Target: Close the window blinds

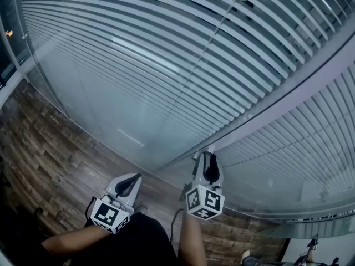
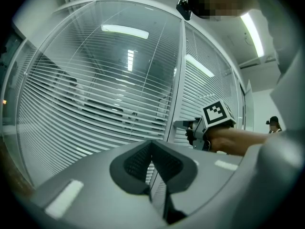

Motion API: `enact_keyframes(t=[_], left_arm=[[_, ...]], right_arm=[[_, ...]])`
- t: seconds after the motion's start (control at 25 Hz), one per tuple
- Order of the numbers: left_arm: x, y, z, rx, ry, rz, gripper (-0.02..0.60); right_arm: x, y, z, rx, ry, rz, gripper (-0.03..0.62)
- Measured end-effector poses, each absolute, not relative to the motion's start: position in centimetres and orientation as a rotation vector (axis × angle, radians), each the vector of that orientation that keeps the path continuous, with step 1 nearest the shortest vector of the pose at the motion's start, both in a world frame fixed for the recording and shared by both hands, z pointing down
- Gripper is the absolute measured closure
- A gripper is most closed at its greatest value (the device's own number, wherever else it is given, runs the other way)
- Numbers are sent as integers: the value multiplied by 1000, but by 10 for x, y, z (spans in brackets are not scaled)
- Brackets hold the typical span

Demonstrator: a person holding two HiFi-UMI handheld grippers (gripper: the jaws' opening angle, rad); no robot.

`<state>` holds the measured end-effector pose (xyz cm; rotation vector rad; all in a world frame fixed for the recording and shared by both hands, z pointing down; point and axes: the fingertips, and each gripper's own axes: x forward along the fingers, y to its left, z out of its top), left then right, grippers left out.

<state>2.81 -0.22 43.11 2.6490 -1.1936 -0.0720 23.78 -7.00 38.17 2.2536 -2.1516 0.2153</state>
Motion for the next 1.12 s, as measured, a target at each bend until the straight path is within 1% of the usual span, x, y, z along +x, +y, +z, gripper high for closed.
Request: enact_keyframes(t=[0.2,0.44,0.48,0.76,0.88,0.96,1.12], left_arm=[[44,15,442,2631,-1214,-86,581],[49,13,463,2623,-1152,-109,581],[49,9,462,2631,-1141,-116,581],[71,-10,430,2904,-971,-194,581],[77,-14,426,2982,-849,-169,581],[76,-13,427,2978,-787,-172,581],[52,-5,433,2917,-725,-181,581]], right_arm=[[235,-70,376,2373,-2227,364,445],[232,-75,387,2421,-2211,397,461],[233,-75,388,2431,-2198,405,473],[236,-86,409,2478,-2088,463,465],[240,-92,417,2514,-2039,473,466],[240,-87,415,2529,-2020,454,467],[224,-66,404,2513,-2008,381,467]])
